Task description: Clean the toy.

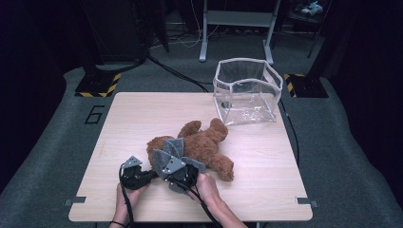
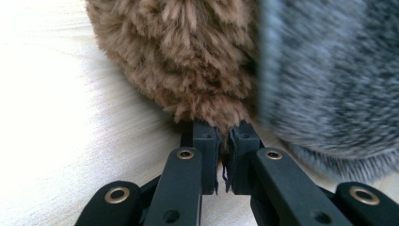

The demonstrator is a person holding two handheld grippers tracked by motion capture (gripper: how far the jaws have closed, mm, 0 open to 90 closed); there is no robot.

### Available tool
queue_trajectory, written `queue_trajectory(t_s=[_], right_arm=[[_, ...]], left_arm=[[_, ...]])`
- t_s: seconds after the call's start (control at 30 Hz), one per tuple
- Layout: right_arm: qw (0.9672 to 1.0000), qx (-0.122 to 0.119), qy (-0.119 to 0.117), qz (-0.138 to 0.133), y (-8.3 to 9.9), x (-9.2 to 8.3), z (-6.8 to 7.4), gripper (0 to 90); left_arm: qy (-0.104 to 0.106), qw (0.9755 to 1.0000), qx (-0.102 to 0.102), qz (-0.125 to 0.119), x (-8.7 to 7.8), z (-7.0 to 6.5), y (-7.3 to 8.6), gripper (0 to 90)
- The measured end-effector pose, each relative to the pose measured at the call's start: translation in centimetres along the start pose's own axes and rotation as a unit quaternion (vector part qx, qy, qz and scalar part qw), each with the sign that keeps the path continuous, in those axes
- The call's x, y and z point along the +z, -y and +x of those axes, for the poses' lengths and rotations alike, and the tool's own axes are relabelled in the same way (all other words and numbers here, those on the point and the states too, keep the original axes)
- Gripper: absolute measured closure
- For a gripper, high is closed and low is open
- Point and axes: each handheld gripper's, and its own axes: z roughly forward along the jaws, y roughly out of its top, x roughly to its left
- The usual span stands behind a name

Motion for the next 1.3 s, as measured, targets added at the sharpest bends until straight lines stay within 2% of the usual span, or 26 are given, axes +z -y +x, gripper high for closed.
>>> queue_trajectory(t_s=[0.1,0.23,0.3,0.4,0.6,0.97,1.03,1.07,1.1,1.23,1.3], right_arm=[[0.9999,0.004,0.014,0.009,1.2,-0.7,-1.1,83.1],[0.9982,0.039,0.039,0.024,3.4,-2.2,-3.0,83.1],[0.9974,0.049,0.048,0.022,4.2,-3.1,-4.1,83.1],[0.9964,0.052,0.063,0.024,5.3,-4.2,-5.2,83.1],[0.9903,0.096,0.094,0.034,7.3,-5.7,-7.1,83.2],[0.9839,0.117,0.129,0.040,9.3,-7.1,-9.8,83.1],[0.9812,0.128,0.138,0.044,9.7,-7.3,-10.3,83.1],[0.9811,0.127,0.139,0.047,9.9,-7.4,-10.6,83.1],[0.9781,0.139,0.147,0.051,10.2,-7.4,-10.8,83.1],[0.9730,0.154,0.161,0.057,11.3,-7.9,-11.9,83.1],[0.9695,0.167,0.169,0.059,11.8,-8.2,-12.5,83.1]], left_arm=[[0.001,1.0000,-0.001,0.001,0.0,0.0,0.0,84.5],[0.001,1.0000,-0.002,0.001,0.0,0.1,-0.1,84.5],[0.000,1.0000,-0.004,0.000,0.0,0.2,-0.1,84.5],[-0.001,1.0000,-0.006,0.001,0.0,0.3,-0.1,84.5],[-0.001,1.0000,-0.007,0.000,0.0,0.5,-0.2,84.5],[-0.012,0.9999,-0.011,0.000,0.0,1.5,-0.7,84.4],[-0.012,0.9998,-0.013,0.003,-0.1,1.7,-0.7,84.4],[-0.014,0.9998,-0.011,0.003,-0.1,1.8,-0.8,84.4],[-0.016,0.9998,-0.014,-0.001,-0.1,1.8,-0.7,84.3],[-0.019,0.9997,-0.015,-0.001,-0.3,2.0,-0.8,84.1],[-0.022,0.9997,-0.011,-0.001,-0.3,1.9,-0.8,84.0]])
